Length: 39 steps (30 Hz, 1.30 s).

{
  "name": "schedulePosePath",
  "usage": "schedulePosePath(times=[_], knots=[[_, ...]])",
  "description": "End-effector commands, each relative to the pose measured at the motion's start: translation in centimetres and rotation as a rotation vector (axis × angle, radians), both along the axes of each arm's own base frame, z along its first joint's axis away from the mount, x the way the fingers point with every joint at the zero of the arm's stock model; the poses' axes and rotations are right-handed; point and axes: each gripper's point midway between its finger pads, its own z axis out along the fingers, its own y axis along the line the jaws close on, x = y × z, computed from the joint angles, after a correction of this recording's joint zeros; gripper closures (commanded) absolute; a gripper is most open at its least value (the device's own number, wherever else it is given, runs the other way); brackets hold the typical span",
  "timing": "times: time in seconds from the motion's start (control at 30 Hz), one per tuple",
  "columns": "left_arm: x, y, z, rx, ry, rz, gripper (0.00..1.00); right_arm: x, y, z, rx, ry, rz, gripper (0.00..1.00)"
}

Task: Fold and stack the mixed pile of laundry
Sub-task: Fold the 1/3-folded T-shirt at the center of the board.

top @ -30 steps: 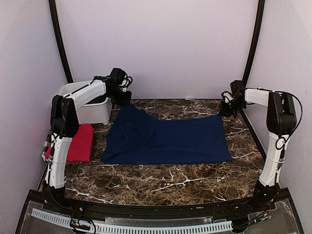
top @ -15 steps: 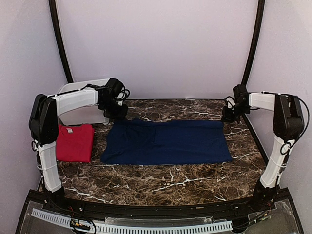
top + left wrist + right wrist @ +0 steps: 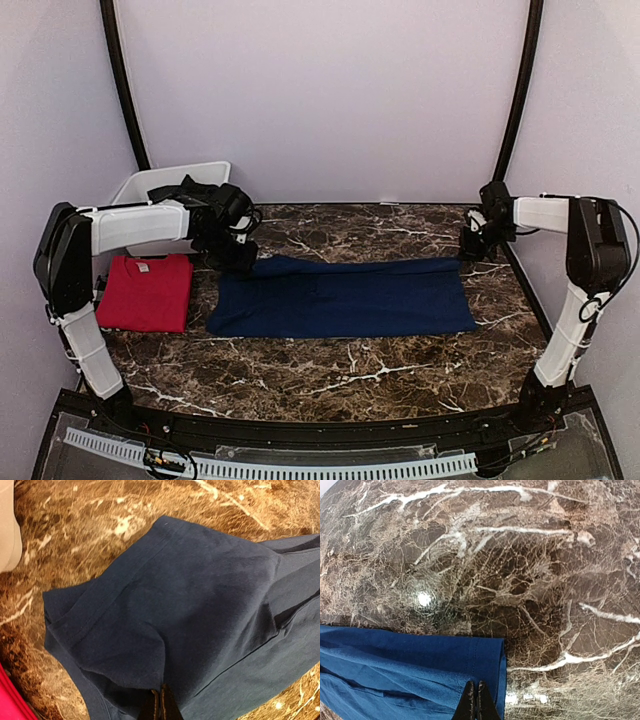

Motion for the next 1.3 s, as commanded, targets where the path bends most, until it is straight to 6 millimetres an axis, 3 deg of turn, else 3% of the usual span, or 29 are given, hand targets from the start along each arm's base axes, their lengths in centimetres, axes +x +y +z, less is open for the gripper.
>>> schedulePosePath(times=[0.0, 0.23, 0.5, 0.7, 0.8, 1.0, 1.27], knots=[[-1.6, 0.8, 0.0, -0.005, 0.004, 0.015, 1.0, -0.5, -0.5, 0.4, -0.013, -0.015, -0.032, 1.0], [-2.8, 1.1, -2.3, -0.004, 0.044, 0.017, 1.0, -0.6, -0.7, -1.3, -0.022, 0.022, -0.036, 1.0], [-3.2, 1.2, -1.0, -0.013, 0.024, 0.01, 1.0, -0.4, -1.6, 0.7, -0.074, -0.014, -0.051, 1.0], [-3.7, 0.8, -1.1, -0.042, 0.038, -0.007, 1.0, -0.8, -1.6, -0.8, -0.073, 0.013, -0.051, 1.0], [-4.2, 0.6, -2.1, -0.038, 0.057, -0.016, 1.0, -1.3, -1.7, -1.7, -0.076, 0.037, -0.057, 1.0], [-5.7, 0.4, -3.9, -0.012, 0.1, -0.05, 1.0, -1.9, -2.2, -2.1, -0.107, 0.055, -0.07, 1.0], [-6.1, 0.2, -4.6, -0.004, 0.118, -0.063, 1.0, -1.9, -2.3, -2.9, -0.109, 0.073, -0.075, 1.0]])
